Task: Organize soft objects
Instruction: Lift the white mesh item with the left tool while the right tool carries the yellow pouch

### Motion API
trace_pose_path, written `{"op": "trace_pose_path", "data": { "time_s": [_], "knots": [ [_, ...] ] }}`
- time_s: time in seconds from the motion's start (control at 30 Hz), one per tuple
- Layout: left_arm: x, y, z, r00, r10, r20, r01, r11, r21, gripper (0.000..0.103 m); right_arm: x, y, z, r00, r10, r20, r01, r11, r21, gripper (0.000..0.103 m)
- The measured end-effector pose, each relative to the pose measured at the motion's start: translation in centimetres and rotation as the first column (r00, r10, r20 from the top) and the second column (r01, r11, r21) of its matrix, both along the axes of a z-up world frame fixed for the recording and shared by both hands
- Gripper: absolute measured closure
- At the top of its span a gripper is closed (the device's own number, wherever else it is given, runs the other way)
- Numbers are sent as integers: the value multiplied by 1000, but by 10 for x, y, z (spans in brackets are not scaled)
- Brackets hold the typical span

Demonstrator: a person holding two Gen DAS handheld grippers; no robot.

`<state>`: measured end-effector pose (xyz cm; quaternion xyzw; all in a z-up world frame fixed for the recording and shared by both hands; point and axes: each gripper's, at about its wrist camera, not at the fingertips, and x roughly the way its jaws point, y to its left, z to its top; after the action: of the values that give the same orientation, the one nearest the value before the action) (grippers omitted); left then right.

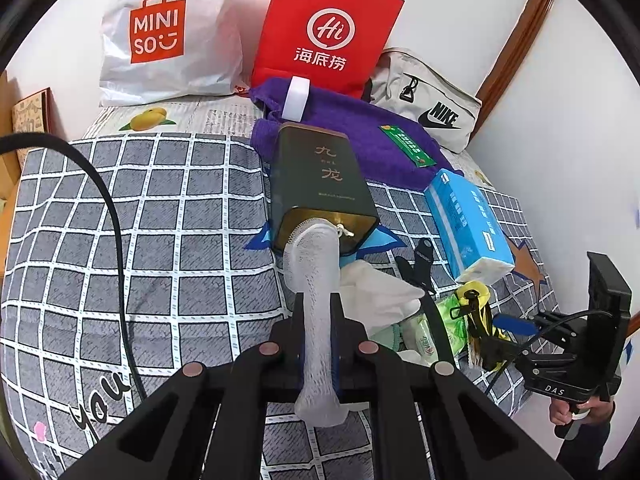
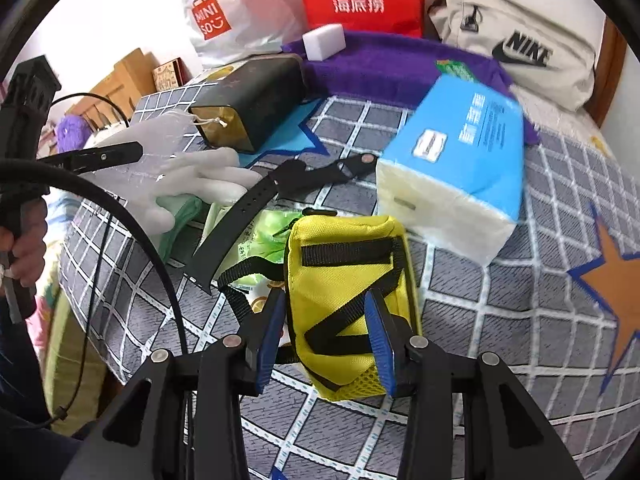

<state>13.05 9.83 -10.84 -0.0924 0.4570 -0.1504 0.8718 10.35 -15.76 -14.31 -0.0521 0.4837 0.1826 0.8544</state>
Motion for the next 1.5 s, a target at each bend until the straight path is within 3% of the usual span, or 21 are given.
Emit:
{"op": "trace_pose_path", "data": {
  "time_s": [0.07, 0.27, 0.37, 0.43, 0.57, 0.63, 1.13, 1.5],
  "knots": [
    [0, -2, -2, 1000, -2, -5, 2, 1000, 0, 94, -1, -1, 1, 1000, 0, 18, 0, 1000, -24, 49],
    [0, -11, -5, 999, -30, -13, 30, 1000, -8, 94, 7, -10, -8, 1000, -11, 2, 11, 1000, -13, 32],
    [1, -14, -6, 999, -38, -19, 38, 999, -12, 94, 19, -14, -22, 999, -22, -46, 23, 1000, 12, 28],
    [1, -15, -6, 999, -41, -18, 40, 999, -16, 94, 21, -15, -25, 999, -21, -43, 23, 999, 36, 28],
    [0, -16, -4, 999, -49, -14, 49, 999, -14, 94, 21, -21, -22, 1000, 5, -23, -3, 997, 75, 43],
    [1, -16, -3, 999, -45, -16, 45, 999, -13, 94, 20, -27, -20, 999, -11, -32, 14, 995, 102, 47],
    [3, -17, 17, 999, -44, 17, 45, 999, -22, 94, 2, -41, 31, 997, -54, 61, 46, 991, 125, 47],
    [14, -17, 45, 998, -35, 59, 36, 999, -25, 94, 19, -34, 59, 993, -60, 101, 45, 989, 138, 47]
  ]
}}
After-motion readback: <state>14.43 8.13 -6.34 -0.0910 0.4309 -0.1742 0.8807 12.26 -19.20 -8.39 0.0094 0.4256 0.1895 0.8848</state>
